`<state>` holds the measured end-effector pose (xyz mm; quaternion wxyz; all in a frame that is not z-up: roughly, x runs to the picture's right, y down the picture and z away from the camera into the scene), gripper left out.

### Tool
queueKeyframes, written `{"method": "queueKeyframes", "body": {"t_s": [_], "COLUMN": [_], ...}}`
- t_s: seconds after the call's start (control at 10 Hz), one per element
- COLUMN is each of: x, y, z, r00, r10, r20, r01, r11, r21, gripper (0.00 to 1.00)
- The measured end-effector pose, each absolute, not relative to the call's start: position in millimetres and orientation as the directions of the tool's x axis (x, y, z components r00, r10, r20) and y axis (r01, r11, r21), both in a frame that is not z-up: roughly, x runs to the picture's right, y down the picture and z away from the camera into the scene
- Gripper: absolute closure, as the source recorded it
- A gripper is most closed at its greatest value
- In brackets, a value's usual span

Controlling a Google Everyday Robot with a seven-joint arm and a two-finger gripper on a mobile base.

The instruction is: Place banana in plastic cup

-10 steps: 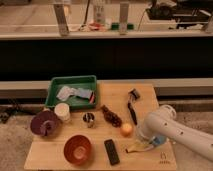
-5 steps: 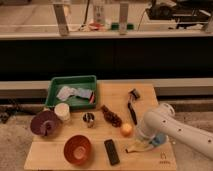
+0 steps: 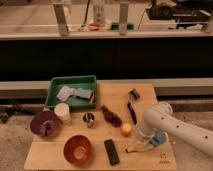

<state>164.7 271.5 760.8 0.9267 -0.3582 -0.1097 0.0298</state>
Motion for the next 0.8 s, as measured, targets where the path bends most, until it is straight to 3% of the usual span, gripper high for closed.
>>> {"method": "queueKeyframes", "body": {"t_s": [0.6,0.8], "x": [187.2,189.7], "y": [293.3,296.9], "z": [765.5,769.9], "r00": [0.954,0.96], "r10": [0.034,0.026], "r20": [0.296,0.28], "r01": [0.159,0.155], "r11": [0.783,0.782], "r21": [-0.601,-0.604], "gripper": [0.22,0.38]}}
